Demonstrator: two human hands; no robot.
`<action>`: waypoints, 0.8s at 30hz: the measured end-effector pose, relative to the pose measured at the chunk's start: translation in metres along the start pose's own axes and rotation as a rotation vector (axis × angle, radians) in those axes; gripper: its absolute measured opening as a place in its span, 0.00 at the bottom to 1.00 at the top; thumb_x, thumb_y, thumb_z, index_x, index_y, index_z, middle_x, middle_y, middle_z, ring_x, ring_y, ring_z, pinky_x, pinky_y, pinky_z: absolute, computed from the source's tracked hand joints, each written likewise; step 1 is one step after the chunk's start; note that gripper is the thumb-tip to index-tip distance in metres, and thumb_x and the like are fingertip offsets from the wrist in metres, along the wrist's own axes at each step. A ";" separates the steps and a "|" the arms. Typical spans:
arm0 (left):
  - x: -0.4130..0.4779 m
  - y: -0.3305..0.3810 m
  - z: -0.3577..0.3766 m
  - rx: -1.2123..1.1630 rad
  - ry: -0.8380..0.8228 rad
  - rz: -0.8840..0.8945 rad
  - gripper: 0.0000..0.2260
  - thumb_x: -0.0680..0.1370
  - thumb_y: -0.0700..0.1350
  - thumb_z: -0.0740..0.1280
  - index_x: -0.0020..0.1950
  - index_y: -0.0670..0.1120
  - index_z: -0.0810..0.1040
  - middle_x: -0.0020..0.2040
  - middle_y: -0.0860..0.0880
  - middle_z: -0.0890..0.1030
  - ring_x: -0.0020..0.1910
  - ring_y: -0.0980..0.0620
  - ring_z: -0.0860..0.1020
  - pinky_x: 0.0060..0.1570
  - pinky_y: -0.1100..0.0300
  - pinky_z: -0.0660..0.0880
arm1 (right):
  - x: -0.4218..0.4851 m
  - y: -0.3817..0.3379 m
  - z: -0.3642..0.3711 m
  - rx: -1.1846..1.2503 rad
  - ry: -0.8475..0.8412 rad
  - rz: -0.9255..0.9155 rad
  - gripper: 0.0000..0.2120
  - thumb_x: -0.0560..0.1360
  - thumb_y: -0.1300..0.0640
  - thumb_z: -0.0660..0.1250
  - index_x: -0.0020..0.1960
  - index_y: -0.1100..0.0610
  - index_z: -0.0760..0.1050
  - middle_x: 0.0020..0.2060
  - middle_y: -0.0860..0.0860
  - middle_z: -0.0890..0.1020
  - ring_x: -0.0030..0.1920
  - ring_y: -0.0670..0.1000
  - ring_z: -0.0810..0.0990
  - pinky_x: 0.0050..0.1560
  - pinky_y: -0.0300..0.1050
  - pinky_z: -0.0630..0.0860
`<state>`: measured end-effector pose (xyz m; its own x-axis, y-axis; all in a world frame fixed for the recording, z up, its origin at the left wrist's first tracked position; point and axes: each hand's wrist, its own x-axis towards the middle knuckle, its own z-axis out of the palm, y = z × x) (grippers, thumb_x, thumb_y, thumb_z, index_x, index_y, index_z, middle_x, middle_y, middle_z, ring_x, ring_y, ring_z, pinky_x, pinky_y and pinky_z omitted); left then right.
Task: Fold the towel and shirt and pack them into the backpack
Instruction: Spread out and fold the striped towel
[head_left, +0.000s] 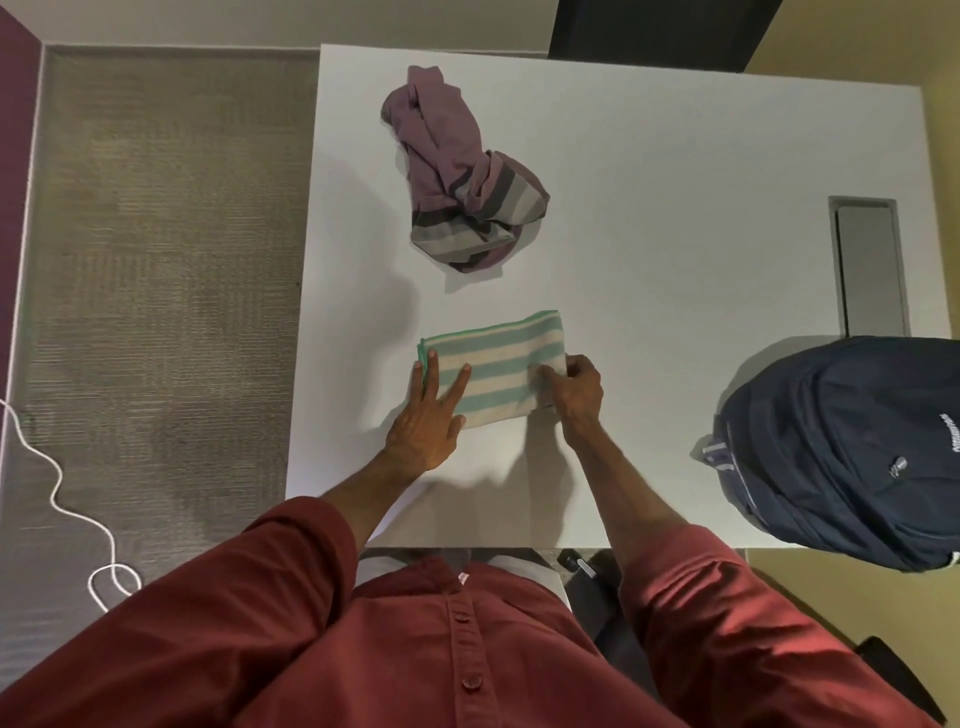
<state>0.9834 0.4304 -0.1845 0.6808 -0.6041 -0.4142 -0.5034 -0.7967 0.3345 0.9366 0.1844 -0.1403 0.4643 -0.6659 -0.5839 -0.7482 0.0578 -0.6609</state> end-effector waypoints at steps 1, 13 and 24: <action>-0.001 0.001 0.000 -0.007 -0.008 -0.010 0.41 0.85 0.55 0.64 0.87 0.57 0.37 0.86 0.41 0.31 0.85 0.30 0.41 0.58 0.40 0.84 | -0.001 0.000 0.003 0.009 -0.016 0.014 0.19 0.70 0.50 0.81 0.55 0.54 0.80 0.46 0.49 0.86 0.46 0.53 0.86 0.46 0.50 0.84; -0.005 -0.006 0.000 -0.052 -0.025 -0.012 0.46 0.84 0.55 0.68 0.87 0.52 0.36 0.86 0.45 0.30 0.87 0.39 0.41 0.57 0.43 0.85 | -0.053 0.006 0.050 -0.357 -0.038 -0.519 0.17 0.78 0.47 0.66 0.64 0.52 0.77 0.51 0.51 0.76 0.49 0.52 0.76 0.45 0.50 0.80; -0.019 -0.028 -0.018 -0.208 -0.015 0.012 0.42 0.82 0.34 0.67 0.88 0.46 0.44 0.88 0.46 0.42 0.86 0.40 0.56 0.81 0.40 0.64 | -0.085 0.024 0.098 -0.520 -0.016 -0.710 0.27 0.81 0.55 0.66 0.79 0.60 0.68 0.69 0.61 0.75 0.65 0.61 0.74 0.64 0.58 0.78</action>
<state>0.9944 0.4644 -0.1711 0.6663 -0.6153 -0.4211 -0.3898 -0.7689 0.5068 0.9253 0.3149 -0.1530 0.9057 -0.4050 -0.1253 -0.3991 -0.7146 -0.5745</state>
